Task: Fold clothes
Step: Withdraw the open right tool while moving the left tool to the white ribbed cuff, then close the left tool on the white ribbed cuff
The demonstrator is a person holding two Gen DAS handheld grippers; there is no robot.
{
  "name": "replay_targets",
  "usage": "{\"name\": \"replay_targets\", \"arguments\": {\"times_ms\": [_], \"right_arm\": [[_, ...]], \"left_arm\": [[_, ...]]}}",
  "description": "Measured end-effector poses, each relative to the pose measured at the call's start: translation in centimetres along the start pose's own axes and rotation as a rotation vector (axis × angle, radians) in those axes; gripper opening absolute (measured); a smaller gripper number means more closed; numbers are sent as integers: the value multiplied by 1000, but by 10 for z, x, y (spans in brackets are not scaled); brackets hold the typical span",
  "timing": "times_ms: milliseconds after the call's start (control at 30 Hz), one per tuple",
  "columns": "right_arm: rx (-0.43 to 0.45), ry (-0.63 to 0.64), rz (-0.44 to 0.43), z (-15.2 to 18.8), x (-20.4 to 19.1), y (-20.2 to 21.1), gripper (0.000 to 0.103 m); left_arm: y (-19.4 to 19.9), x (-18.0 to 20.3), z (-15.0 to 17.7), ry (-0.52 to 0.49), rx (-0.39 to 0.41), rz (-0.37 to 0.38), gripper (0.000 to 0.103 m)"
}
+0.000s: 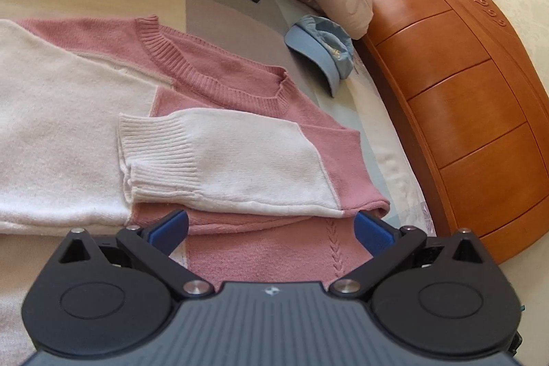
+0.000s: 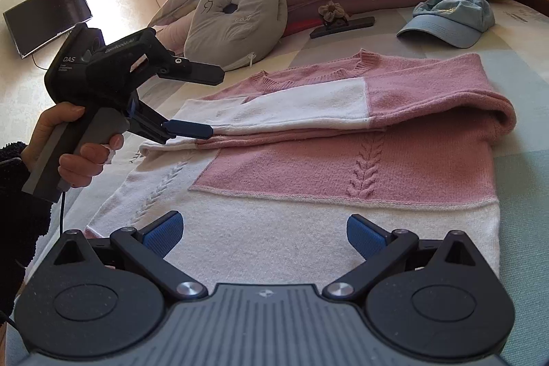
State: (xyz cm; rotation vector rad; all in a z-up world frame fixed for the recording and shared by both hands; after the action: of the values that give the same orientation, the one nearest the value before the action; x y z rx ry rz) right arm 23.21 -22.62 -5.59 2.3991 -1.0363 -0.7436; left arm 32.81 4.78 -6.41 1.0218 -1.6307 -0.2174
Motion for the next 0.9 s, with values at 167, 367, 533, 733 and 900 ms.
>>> {"name": "replay_targets", "arguments": {"times_ms": [167,367,533,733,900], "right_arm": [[23,-44,2,2,15,8,103],[29,-44,-21,4,12,7,103],[20,-45,-33,6,10,3,103],[14,-60,-29,10,14,3,103],[19,-69,-30,12,16,5,103]], "left_arm": [[-2,-16,-10,56,29,-59,102],[-2,-29,-19,170,98,-8,102],[-15,-41,-20,214,102,96,102],[-7,-68,-25,323,175,36,34],[-6,-66,-19,260,211,-63,8]]}}
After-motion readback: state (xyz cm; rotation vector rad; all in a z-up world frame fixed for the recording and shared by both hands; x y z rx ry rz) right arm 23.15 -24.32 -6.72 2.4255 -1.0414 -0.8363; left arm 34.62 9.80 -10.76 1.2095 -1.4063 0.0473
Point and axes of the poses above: each gripper's, at about its wrist camera, not at the fingertips, and y roughly against the way its jaws point, x to its right, z to its underside, the point moved 2 cm from there along -y, roughly the way its jaws point, and after that the axes turned 6 degrees about y, right-handed, at the moved point
